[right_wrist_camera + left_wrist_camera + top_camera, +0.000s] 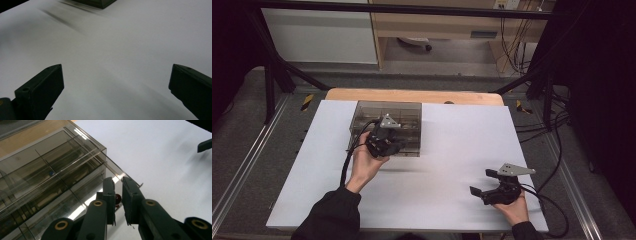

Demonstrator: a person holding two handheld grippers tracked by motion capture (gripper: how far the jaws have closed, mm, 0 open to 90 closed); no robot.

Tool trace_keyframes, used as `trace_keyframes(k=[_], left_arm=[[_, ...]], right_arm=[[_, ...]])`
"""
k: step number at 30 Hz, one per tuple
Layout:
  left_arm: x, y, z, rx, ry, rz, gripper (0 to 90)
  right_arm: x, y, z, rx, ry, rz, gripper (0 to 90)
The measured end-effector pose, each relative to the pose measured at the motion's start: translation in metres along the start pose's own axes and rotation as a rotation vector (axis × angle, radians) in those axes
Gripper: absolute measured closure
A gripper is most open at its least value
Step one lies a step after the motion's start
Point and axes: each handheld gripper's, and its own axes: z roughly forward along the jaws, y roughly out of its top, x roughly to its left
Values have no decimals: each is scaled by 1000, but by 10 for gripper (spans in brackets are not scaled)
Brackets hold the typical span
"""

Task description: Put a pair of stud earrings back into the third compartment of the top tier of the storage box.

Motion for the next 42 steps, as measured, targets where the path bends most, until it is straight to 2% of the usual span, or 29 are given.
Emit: trace_keyframes(k=[11,25,32,37,42], left_arm=[[8,-3,18,12,15,-17,808],[16,-10,41,41,4,-53,805],[15,-10,37,19,-7,-51,778],[14,-9,28,-13,-23,-60,701],[13,-11,14,-32,-17,-36,600]], right_arm=[[0,0,0,2,3,-1,5],[0,0,1,3,4,-2,5],[0,0,0,1,5,-1,4],[0,0,1,1,4,-2,5],[0,0,0,2,4,0,4]])
